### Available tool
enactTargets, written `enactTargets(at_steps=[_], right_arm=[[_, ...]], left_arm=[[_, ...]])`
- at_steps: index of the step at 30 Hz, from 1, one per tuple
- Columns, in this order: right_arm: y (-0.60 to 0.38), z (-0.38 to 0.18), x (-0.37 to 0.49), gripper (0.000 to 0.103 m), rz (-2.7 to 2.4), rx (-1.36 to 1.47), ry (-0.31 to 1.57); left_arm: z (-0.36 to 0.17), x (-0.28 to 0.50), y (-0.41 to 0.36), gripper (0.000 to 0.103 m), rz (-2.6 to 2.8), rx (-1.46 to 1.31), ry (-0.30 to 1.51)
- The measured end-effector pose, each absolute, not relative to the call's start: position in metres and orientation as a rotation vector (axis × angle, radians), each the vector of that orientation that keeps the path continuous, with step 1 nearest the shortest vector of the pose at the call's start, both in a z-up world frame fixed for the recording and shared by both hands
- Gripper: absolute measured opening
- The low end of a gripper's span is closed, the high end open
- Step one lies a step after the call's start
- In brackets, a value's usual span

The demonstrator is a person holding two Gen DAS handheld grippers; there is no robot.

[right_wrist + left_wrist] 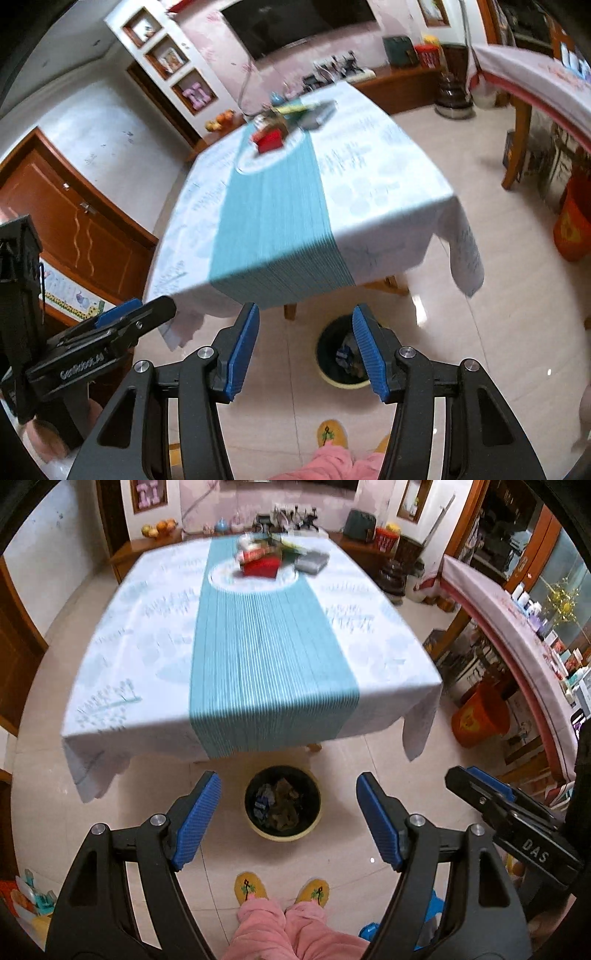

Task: Collect trash
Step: 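Move both grippers back over the table toward the red wrappers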

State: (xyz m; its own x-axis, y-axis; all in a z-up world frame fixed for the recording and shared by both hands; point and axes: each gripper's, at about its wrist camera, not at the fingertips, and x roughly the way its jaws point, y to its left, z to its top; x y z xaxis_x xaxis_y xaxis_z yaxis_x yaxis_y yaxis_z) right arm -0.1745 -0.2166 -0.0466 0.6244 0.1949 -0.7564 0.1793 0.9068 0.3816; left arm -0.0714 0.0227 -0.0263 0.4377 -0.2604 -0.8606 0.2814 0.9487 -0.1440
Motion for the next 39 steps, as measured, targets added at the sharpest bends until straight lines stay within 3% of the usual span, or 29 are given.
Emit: enactTargets(at_steps=[10, 21, 30, 39], right_arm=[[-0.201, 0.03, -0.185, 0.054, 0.076, 0.36, 0.785], [-0.196, 0.062, -0.171, 0.054, 0.113, 0.331, 0.721], [-0.19, 0.057, -0.117, 0.054, 0.141, 0.28, 0.722], [-0.188, 0.032, 0.003, 0.054, 0.069, 0.307, 0.763]], left_arm=[[0.068, -0.09, 0.023, 0.073, -0.32, 0.018, 0.921], [0.12, -0.101, 0.018, 0.074, -0.303, 0.042, 0.811], [0.123, -0.07, 0.036, 0.073, -0.279, -0.015, 0.821], [0.087, 0.041, 0.07, 0.073, -0.29, -0.077, 0.877]])
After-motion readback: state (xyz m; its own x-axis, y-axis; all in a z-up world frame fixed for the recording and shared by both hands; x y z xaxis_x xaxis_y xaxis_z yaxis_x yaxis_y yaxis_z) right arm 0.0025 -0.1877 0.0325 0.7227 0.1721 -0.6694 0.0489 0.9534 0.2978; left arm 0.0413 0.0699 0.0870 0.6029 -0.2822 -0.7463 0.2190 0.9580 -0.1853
